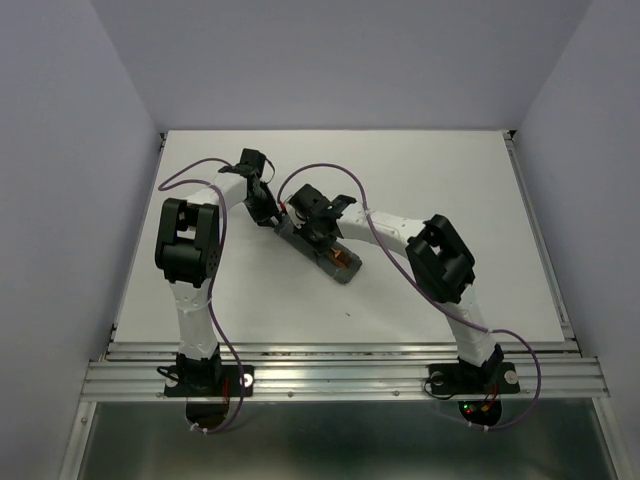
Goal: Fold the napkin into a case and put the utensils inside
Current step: Insert the knife into the folded napkin.
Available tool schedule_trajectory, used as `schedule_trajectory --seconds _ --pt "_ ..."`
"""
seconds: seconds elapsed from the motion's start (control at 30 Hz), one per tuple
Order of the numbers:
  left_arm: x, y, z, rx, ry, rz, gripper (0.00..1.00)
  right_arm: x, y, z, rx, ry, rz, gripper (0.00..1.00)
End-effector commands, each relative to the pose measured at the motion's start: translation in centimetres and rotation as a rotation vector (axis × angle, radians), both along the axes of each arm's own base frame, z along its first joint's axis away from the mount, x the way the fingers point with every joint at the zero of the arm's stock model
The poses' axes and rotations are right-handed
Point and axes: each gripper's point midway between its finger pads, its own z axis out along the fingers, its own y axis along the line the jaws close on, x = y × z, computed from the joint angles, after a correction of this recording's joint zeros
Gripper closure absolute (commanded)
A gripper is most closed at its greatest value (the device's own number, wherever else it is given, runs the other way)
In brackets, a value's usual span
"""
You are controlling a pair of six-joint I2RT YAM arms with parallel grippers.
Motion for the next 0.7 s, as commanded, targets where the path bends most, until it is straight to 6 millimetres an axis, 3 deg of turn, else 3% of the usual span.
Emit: schedule_trajectory --seconds 0.0,0.43,0.67 --pt "-1.2 -0.1 -0.4 0.016 0.025 -0.026 0.64 0.6 2.1 1.1 0.065 -0.019 0.016 0.90" --pt "-1.5 -0.3 -0.6 0.015 0.028 -0.028 0.64 0.7 2.9 2.1 0.098 -0.033 -0.012 0.82" --pt "-1.4 -0.1 0.5 0.025 -0.009 -0.019 0.61 1.8 1.6 4.1 0.077 -0.123 -0.077 0.60"
